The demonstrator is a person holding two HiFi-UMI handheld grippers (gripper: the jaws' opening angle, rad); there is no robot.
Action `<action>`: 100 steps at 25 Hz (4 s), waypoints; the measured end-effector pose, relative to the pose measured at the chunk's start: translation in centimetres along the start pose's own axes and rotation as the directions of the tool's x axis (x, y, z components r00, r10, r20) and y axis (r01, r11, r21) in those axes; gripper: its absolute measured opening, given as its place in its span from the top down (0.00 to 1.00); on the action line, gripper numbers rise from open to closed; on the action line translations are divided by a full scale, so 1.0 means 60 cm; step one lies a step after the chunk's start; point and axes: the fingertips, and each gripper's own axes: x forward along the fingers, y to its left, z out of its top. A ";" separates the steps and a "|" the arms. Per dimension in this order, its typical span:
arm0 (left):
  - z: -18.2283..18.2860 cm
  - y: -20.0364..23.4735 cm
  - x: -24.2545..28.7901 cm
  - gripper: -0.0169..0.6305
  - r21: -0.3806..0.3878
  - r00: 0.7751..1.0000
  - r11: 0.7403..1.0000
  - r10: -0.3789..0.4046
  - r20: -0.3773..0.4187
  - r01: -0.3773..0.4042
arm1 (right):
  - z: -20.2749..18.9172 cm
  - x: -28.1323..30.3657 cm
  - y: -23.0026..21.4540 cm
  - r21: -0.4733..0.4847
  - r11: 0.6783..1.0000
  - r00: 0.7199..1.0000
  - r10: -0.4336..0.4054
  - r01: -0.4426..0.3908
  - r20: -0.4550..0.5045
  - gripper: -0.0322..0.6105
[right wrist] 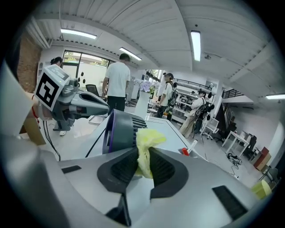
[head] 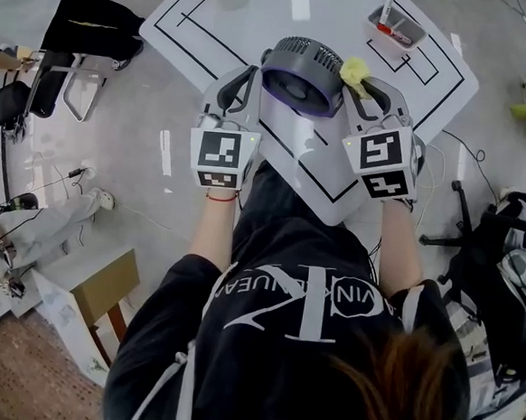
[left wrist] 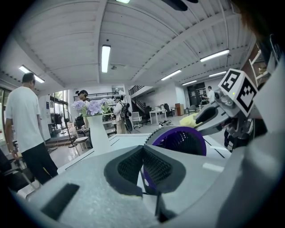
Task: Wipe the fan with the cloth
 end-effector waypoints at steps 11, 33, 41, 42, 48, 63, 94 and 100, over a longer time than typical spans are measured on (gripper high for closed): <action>-0.021 -0.050 -0.005 0.96 -0.033 0.998 0.997 -0.066 -0.020 0.065 | -0.003 0.002 0.001 0.029 1.000 1.000 0.007 -0.008 0.017 0.84; -0.058 -0.073 0.004 0.96 -0.175 0.998 0.985 -0.006 -0.059 -0.004 | -0.001 0.005 -0.008 -0.139 0.968 0.978 0.210 -0.209 -0.007 0.83; -0.072 -0.099 -0.012 0.96 -0.246 0.959 0.928 0.255 -0.124 -0.279 | -0.006 0.013 -0.018 -0.274 0.877 0.904 0.424 -0.395 0.051 0.83; -0.072 -0.105 -0.013 0.96 -0.249 0.951 0.919 0.279 -0.132 -0.305 | -0.006 0.016 -0.022 -0.283 0.869 0.896 0.439 -0.407 0.060 0.83; -0.068 -0.135 -0.014 0.96 -0.248 0.920 0.888 0.356 -0.163 -0.387 | -0.029 0.028 -0.039 -0.303 0.833 0.866 0.498 -0.463 0.044 0.83; -0.093 -0.235 0.019 0.85 -0.294 0.943 0.905 0.246 -0.225 -0.307 | -0.072 0.044 -0.050 -0.331 0.793 0.840 0.542 -0.511 0.002 0.83; -0.135 -0.274 0.102 0.90 -0.312 0.912 0.866 0.316 -0.263 -0.390 | -0.084 0.072 -0.024 -0.540 0.662 0.823 0.558 -0.519 -0.108 0.83; -0.134 -0.276 0.098 0.92 -0.285 0.923 0.888 0.296 -0.247 -0.361 | -0.089 0.071 -0.016 -0.547 0.648 0.815 0.568 -0.530 -0.116 0.83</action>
